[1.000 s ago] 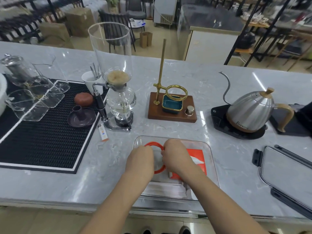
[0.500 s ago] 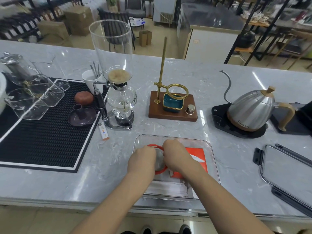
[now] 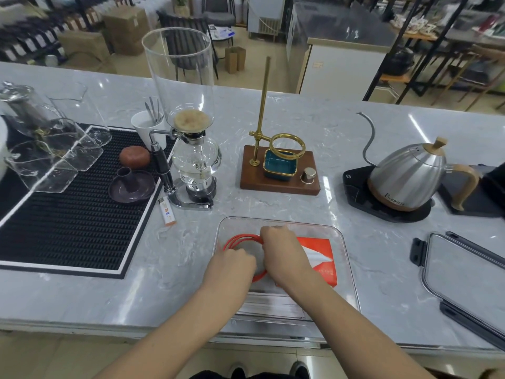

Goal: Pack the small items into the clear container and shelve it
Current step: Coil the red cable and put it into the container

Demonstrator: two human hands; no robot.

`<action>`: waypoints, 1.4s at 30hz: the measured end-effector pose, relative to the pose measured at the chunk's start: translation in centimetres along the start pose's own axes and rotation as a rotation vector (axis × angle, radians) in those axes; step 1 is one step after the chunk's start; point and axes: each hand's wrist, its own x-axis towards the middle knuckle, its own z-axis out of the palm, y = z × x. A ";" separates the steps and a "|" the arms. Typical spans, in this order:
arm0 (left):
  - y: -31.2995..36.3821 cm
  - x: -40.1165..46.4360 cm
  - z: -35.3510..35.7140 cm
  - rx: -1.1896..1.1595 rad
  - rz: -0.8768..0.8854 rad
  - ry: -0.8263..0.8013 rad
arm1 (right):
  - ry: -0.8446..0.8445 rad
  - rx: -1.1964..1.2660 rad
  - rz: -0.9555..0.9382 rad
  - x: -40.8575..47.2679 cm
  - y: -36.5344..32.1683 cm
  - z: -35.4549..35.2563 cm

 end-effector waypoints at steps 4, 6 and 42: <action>-0.1 -0.1 0.9 0.047 0.061 0.009 | -0.019 -0.037 -0.104 0.1 0.3 1.2; -0.1 0.0 1.1 0.068 0.086 0.036 | -0.016 -0.100 -0.193 0.0 0.1 1.5; -1.2 0.5 1.9 0.067 0.128 0.156 | -0.132 -0.203 -0.258 -1.1 1.3 2.3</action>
